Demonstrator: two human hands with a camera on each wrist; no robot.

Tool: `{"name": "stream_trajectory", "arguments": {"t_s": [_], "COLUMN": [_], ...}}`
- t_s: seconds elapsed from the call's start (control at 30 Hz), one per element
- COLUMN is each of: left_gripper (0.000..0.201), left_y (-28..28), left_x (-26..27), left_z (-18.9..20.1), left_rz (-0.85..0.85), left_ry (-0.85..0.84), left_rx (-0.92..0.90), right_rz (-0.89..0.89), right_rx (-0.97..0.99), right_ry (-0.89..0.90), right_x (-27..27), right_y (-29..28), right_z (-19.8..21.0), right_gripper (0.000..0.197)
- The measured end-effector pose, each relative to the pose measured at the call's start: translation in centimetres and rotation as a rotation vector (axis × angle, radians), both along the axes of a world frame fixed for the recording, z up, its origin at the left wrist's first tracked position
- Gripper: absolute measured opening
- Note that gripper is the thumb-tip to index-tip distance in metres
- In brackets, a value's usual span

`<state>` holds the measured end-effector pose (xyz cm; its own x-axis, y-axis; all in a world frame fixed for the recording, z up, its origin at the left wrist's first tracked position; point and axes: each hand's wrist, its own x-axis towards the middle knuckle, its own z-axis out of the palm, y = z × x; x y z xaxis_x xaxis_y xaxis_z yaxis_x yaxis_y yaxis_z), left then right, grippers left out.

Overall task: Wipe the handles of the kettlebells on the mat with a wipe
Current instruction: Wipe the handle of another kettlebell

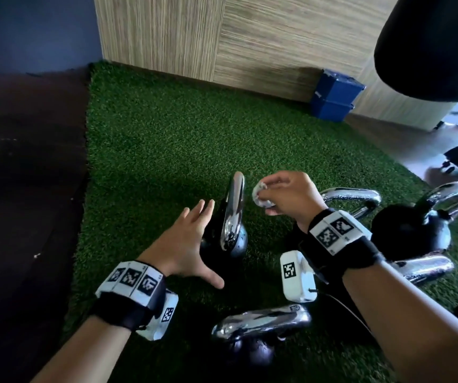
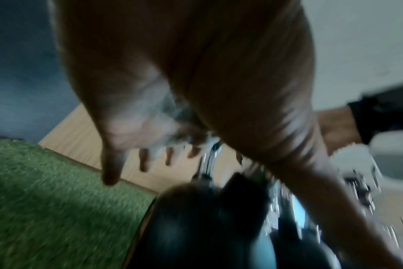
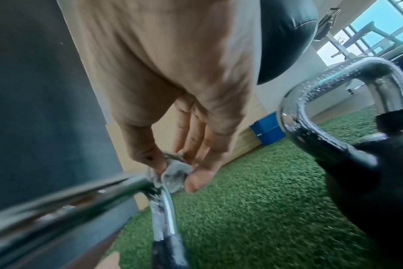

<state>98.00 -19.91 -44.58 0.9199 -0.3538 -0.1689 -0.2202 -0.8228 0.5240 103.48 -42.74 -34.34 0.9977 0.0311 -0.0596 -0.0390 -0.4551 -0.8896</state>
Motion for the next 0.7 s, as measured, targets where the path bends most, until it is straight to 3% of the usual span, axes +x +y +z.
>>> {"name": "stream_trajectory", "arguments": {"t_s": [0.1, 0.17, 0.3, 0.53, 0.7], "left_gripper": [0.172, 0.164, 0.135, 0.128, 0.126], "left_y": [-2.1, -2.9, -2.6, -1.5, -1.4], "left_x": [1.3, 1.8, 2.5, 3.7, 3.9], "left_z": [-2.3, -2.9, -4.1, -4.6, -4.4], "left_rz": [-0.001, 0.04, 0.05, -0.014, -0.033], "left_ry": [-0.091, -0.137, -0.237, -0.202, -0.169], "left_rx": [-0.024, -0.158, -0.415, -0.494, -0.553], "right_rz": [-0.071, -0.079, -0.059, -0.134, -0.134], "right_rx": [-0.157, -0.216, -0.091, 0.256, 0.136], "right_ry": [0.023, 0.039, 0.065, 0.229, 0.225], "right_x": [1.7, 2.4, 3.4, 3.8, 3.9], "right_y": [-0.6, -0.5, 0.5, 1.8, 2.1], "right_z": [-2.3, -3.6, -5.3, -7.7, -8.4], "right_gripper": [0.015, 0.018, 0.018, 0.021, 0.018]}}
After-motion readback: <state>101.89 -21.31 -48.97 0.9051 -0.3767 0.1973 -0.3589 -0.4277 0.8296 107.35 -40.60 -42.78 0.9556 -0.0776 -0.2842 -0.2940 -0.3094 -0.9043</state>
